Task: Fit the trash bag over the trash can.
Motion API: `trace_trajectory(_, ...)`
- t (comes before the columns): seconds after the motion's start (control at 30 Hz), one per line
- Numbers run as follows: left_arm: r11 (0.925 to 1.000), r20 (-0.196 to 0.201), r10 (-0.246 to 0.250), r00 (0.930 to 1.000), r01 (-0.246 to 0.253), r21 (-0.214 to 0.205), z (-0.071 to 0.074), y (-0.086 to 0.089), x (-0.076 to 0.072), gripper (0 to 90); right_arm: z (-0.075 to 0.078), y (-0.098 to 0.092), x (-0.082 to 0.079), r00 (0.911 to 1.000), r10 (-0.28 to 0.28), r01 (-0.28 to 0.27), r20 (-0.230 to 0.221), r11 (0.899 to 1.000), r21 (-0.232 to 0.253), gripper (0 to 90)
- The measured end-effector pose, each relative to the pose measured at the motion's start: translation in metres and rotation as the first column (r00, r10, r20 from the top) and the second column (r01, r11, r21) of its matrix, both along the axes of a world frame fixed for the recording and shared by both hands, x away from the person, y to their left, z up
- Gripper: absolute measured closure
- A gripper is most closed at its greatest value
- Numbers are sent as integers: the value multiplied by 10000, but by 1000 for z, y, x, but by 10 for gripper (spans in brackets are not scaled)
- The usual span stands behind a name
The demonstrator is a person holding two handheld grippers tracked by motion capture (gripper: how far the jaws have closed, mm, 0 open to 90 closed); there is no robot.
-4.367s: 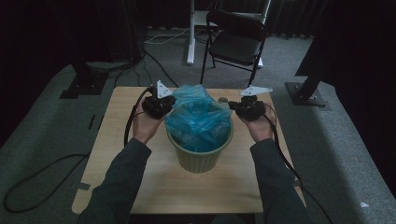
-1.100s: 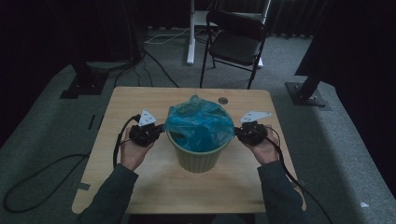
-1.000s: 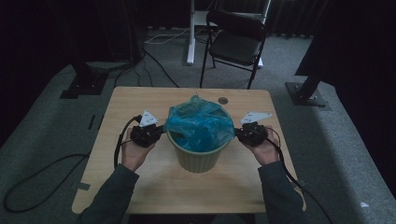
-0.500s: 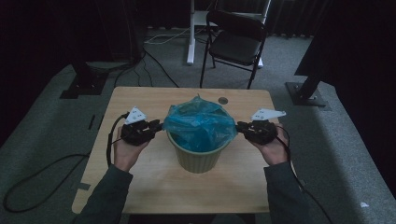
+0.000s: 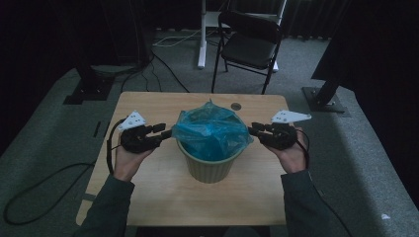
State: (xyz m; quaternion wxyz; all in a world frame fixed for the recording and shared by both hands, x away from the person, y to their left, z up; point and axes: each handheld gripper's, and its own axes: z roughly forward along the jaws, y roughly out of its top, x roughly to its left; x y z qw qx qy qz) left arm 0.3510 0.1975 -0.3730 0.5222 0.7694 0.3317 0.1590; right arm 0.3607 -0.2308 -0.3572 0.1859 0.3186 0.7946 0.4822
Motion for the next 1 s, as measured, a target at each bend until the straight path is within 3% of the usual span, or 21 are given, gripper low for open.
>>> trace_trajectory(0.13,9992,-90,-379,9992,380,105,1,-9,4,500,-1,5,2,9990,358,-351,-261,9990,258,637)
trace_trajectory(0.3,9985,-376,-402,9985,416,365,-4,-19,8,531,-7,15,7,9950,748,-754,-666,9971,-62,591)
trace_trajectory(0.47,9980,-404,-563,9976,574,258,-5,-20,4,714,-8,16,6,9949,720,-737,-702,9970,-216,772)
trace_trajectory(0.63,9973,-193,-646,9977,652,345,-3,-21,-6,845,-7,12,-2,9940,847,-854,-691,9963,-72,858)
trace_trajectory(1.0,9965,-111,-804,9967,807,219,-8,-21,-28,886,-11,6,-21,9915,1107,-1096,-686,9938,190,880)
